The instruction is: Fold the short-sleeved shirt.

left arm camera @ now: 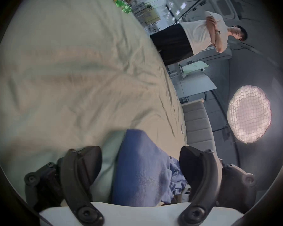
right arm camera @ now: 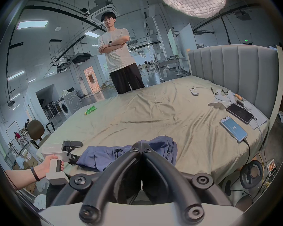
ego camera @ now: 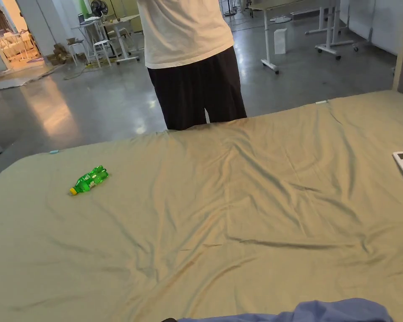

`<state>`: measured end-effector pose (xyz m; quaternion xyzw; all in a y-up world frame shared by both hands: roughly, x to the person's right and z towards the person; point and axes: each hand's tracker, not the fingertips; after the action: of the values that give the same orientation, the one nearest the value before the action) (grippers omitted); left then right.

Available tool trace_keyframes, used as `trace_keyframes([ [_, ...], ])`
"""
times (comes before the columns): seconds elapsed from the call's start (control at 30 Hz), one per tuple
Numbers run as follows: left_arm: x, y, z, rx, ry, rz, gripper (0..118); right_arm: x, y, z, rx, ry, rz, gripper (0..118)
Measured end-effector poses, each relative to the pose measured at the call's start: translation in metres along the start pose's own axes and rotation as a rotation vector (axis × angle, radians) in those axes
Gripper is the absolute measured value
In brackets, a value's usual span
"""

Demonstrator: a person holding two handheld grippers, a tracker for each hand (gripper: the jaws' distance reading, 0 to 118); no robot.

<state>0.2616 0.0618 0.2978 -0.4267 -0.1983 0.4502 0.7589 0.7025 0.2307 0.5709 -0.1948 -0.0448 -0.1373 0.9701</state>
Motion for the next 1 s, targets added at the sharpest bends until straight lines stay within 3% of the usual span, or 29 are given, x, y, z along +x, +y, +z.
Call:
trace_keyframes([
  [0.07,0.035,-0.026,-0.008,-0.019,-0.063,-0.007,43,0.003,-0.002,0.001,0.000,-0.005,-0.007,0],
  [0.17,0.044,-0.034,-0.019,-0.028,-0.021,-0.002,18,0.003,-0.001,0.001,-0.009,-0.018,0.003,0],
  [0.27,0.047,-0.036,-0.009,-0.008,-0.039,0.050,15,0.002,0.000,0.002,-0.011,-0.024,0.009,0],
  [0.47,0.043,0.006,0.050,0.080,-0.025,-0.007,14,-0.004,0.002,-0.005,-0.018,-0.001,0.013,0],
  [0.67,0.063,0.067,0.137,0.155,0.186,-0.238,14,-0.008,0.000,-0.015,-0.023,0.039,0.008,0],
  [0.8,0.092,0.076,0.141,0.172,0.317,-0.427,14,-0.009,-0.006,-0.019,-0.030,0.055,0.001,0],
  [1.0,0.141,0.014,0.054,0.072,0.251,-0.547,14,-0.013,-0.006,-0.013,-0.031,0.067,0.008,0],
])
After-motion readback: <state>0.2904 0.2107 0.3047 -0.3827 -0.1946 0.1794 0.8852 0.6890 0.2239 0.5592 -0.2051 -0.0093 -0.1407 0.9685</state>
